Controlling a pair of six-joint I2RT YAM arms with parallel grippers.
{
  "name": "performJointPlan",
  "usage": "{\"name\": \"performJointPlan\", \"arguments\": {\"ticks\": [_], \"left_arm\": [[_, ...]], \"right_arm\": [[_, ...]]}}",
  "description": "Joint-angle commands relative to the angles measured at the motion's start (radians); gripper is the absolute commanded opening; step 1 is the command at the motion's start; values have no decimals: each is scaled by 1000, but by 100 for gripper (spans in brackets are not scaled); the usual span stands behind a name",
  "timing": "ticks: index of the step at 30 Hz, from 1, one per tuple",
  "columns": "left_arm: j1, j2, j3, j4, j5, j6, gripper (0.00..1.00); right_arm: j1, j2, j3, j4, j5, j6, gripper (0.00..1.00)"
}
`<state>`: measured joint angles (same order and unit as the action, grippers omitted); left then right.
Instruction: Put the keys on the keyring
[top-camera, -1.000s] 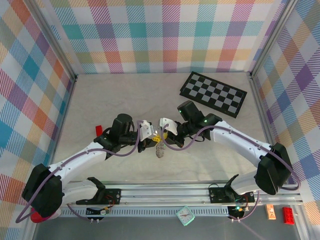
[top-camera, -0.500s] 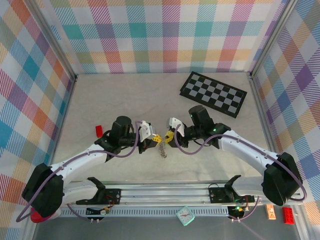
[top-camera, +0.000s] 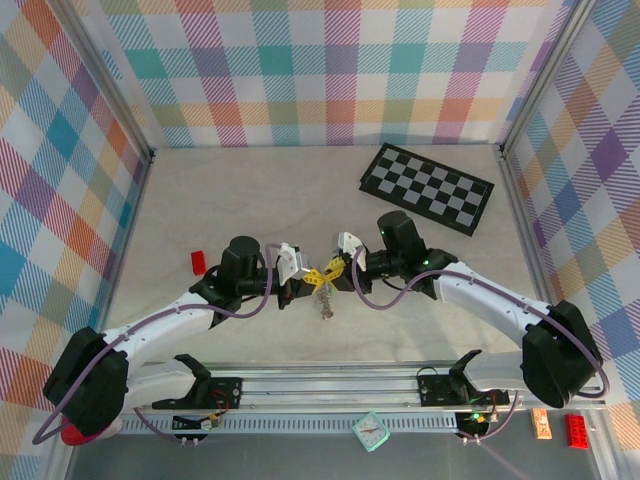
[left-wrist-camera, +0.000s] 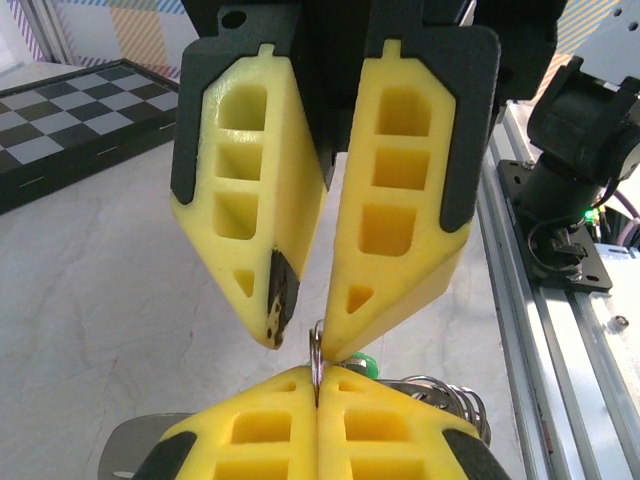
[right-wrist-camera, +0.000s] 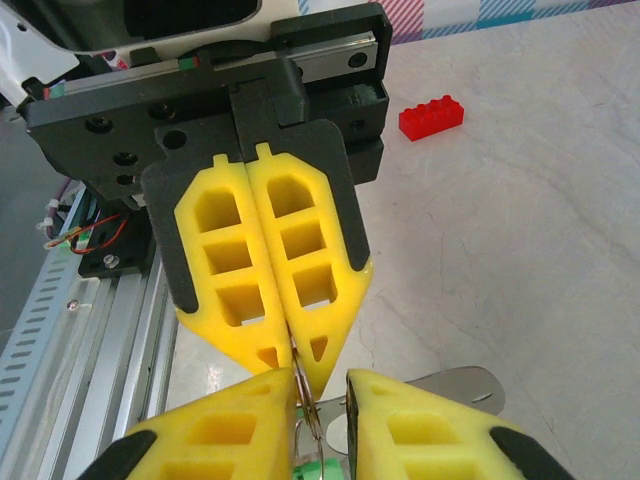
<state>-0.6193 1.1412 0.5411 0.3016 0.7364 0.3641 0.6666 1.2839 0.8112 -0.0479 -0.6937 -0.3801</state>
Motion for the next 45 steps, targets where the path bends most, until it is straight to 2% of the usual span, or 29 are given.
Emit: {"name": "performJointPlan", "arguments": {"ticks": [1, 8, 19, 27, 31, 32, 35, 41, 45], "left_arm": [[-2, -23, -10, 71, 43, -10, 0], [-2, -16, -6, 70, 48, -7, 0], [-2, -15, -3, 73, 52, -7, 0], [-2, -11, 0, 77, 57, -11, 0], [-2, -13, 2, 77, 44, -16, 0], [-2, -13, 3, 73, 31, -20, 1], [-2, -20, 20, 7, -12, -6, 16], [-2, -16, 95, -184, -38, 74, 17], [-2, 1, 130, -235, -25, 101, 16]], "right_arm": [[-8, -9, -20, 27, -27, 3, 21], [-53, -49, -72, 92, -106, 59, 27], [-53, 29, -50, 119, -181, 78, 25], [-53, 61, -34, 142, -210, 82, 15], [-52, 68, -23, 140, -218, 77, 0], [-52, 66, -17, 130, -215, 71, 0], [-51, 50, 5, 52, -192, 22, 0], [-20, 36, 100, -221, -86, -150, 0], [-3, 47, 160, -337, -22, -219, 0]]}}
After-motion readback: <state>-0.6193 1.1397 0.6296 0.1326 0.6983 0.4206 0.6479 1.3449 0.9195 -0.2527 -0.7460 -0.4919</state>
